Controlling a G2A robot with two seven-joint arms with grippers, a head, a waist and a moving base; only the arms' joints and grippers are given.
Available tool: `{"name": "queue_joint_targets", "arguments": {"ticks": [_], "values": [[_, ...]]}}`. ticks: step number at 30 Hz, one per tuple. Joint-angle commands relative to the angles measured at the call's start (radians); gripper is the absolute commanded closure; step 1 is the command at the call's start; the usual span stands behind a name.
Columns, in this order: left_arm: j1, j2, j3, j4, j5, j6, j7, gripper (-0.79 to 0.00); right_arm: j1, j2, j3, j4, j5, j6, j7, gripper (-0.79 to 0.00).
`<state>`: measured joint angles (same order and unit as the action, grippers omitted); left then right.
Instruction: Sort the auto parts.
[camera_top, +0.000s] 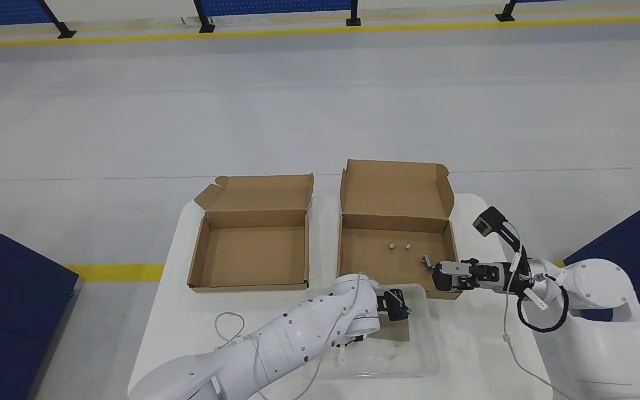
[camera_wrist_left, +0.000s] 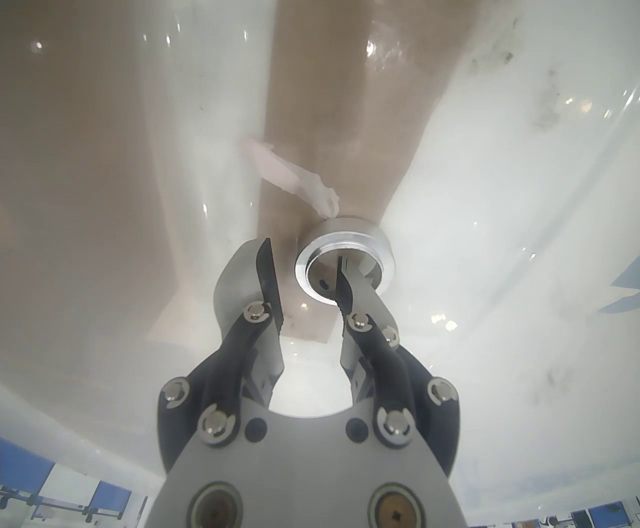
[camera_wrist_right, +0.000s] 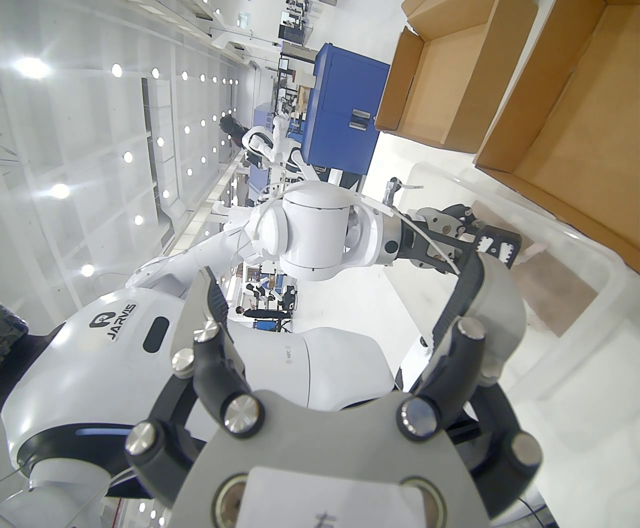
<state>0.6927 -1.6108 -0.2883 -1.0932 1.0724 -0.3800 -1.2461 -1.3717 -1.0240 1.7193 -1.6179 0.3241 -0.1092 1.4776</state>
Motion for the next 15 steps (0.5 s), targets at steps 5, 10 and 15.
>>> {"name": "queue_joint_targets", "arguments": {"ticks": [5, 10, 15], "values": [[0.003, -0.009, -0.004, 0.018, 0.008, -0.006, 0.003, 0.000, 0.000, 0.000, 0.000, 0.000, 0.000, 0.000, 0.000, -0.785], [0.005, -0.016, -0.010, 0.030, 0.012, -0.010, 0.008, 0.000, 0.000, 0.000, 0.000, 0.000, 0.000, 0.000, 0.000, -0.785], [0.005, -0.019, -0.020, 0.023, 0.019, -0.009, 0.001, 0.000, 0.000, 0.000, 0.000, 0.000, 0.000, 0.000, 0.000, -0.785]]}}
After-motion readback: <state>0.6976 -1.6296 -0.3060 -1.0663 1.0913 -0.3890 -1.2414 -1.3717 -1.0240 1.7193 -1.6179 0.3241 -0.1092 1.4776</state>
